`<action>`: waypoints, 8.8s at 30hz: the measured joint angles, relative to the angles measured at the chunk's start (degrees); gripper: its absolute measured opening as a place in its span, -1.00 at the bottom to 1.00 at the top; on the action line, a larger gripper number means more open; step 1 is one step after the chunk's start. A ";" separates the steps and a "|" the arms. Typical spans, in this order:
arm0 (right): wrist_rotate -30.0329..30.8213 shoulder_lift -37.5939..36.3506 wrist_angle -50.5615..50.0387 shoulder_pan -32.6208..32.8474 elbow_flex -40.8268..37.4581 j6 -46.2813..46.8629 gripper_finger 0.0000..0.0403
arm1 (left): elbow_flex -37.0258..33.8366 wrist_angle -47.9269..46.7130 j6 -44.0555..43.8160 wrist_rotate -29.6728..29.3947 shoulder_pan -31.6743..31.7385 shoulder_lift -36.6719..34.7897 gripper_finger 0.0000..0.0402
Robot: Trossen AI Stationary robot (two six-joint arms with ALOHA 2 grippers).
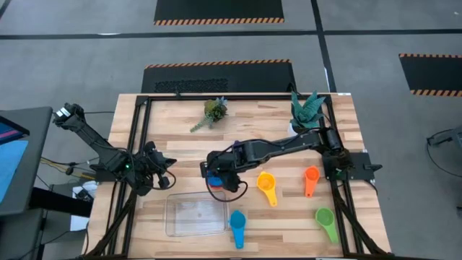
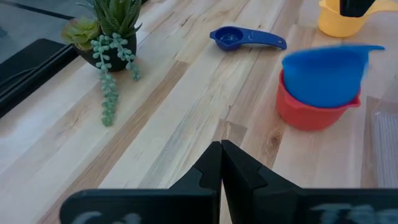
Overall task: Nest measuring cups in basket
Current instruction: Stack the blue measuring cup on the red measuring cup, then stack the yellow measuring cup on the blue measuring cup, then move the measuring cups to the center of the table
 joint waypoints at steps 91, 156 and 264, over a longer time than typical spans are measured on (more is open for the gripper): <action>5.59 -51.41 24.76 5.43 -73.20 115.59 -0.52 | 3.75 65.71 50.96 35.78 39.50 20.86 -1.00; -6.74 -13.16 19.32 -8.15 -23.05 74.54 -0.97 | 6.53 1.70 26.74 19.44 20.36 -0.35 -1.00; -1.61 -7.37 -30.22 7.39 -22.81 105.61 -0.57 | -1.90 10.58 17.97 13.42 19.96 0.32 -1.00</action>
